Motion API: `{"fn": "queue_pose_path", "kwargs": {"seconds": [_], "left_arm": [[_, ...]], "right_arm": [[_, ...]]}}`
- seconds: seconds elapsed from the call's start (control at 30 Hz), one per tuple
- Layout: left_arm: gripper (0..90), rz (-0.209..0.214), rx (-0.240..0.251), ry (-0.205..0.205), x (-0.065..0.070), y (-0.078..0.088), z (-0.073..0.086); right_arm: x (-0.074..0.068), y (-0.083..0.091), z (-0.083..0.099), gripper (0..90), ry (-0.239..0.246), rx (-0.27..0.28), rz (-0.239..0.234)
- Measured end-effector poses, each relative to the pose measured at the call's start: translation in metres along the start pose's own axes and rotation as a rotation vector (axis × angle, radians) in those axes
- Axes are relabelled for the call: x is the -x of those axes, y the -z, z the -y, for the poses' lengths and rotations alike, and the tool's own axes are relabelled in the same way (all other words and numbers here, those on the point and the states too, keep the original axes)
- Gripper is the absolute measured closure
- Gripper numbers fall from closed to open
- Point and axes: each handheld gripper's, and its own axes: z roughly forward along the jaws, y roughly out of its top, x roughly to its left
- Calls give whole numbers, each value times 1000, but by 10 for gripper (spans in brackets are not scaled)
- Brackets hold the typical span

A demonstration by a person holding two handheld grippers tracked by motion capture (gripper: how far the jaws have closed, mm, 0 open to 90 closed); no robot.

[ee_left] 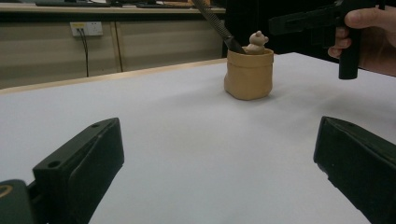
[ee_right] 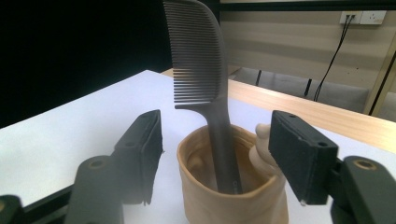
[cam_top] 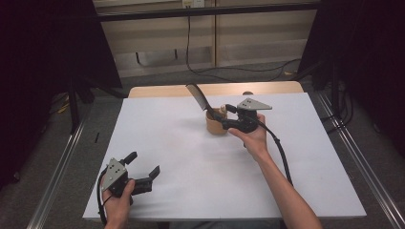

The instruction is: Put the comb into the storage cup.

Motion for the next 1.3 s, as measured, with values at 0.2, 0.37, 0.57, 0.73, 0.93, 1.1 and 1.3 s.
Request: {"fn": "queue_pose_path", "kwargs": {"seconds": [0.2,0.37,0.57,0.73,0.93,1.1,1.3], "left_arm": [[18,-3,-4,2,-1,-3,0],[18,-9,-5,6,-2,-3,1],[18,-20,-10,19,-2,-2,2],[18,-24,-6,22,-2,-2,1],[18,-36,2,37,-5,-1,2],[18,-35,1,26,-4,-1,2],[18,-35,1,23,-4,0,2]], "right_arm": [[7,8,2,215,-14,-7,36],[10,15,0,100,-32,3,47],[12,25,-2,18,-76,41,81],[12,32,1,1,-76,48,115],[14,42,1,6,-85,42,156],[14,52,3,12,-40,38,213],[12,63,7,7,1,57,251]]}}
